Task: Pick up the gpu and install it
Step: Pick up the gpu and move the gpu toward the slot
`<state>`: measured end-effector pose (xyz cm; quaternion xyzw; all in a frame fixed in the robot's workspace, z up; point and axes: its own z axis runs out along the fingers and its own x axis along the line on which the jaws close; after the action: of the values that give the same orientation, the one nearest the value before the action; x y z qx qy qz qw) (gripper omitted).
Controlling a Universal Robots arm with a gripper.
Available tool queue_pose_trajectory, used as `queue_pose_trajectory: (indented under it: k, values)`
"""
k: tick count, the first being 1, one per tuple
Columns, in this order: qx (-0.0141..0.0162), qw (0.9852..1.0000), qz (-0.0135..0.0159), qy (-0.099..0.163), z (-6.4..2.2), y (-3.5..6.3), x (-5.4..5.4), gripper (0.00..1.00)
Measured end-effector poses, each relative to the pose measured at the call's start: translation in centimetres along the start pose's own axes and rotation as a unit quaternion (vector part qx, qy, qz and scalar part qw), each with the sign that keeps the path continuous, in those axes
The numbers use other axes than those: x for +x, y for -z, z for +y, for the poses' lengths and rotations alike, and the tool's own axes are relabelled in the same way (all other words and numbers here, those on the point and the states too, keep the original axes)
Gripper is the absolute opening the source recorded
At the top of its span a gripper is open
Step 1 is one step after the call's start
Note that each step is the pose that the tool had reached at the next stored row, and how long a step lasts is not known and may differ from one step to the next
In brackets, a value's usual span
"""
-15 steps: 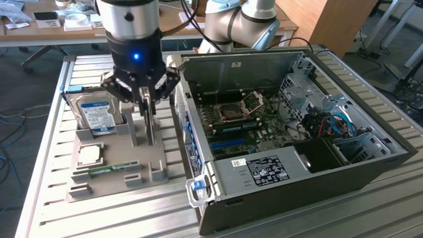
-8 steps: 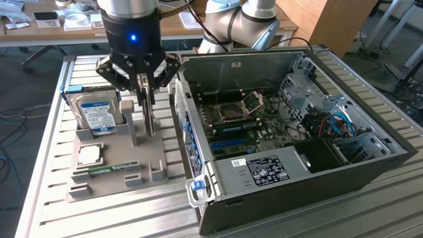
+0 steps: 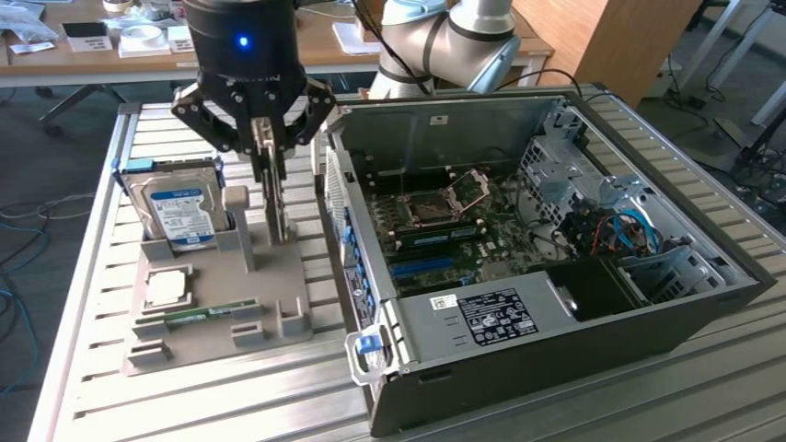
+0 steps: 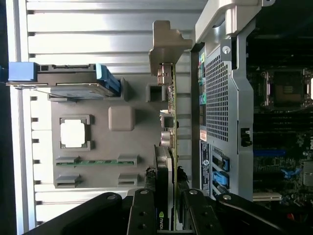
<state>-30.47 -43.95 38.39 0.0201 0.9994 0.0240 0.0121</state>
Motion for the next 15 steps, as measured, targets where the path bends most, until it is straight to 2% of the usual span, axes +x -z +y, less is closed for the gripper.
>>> queue_pose_trajectory:
  k: [5,15]
  values:
    - [0.0,1.0,0.0,0.0,0.06,1.22,0.0,0.27]
    - [0.0,1.0,0.0,0.0,0.12,2.44,-0.1,0.27]
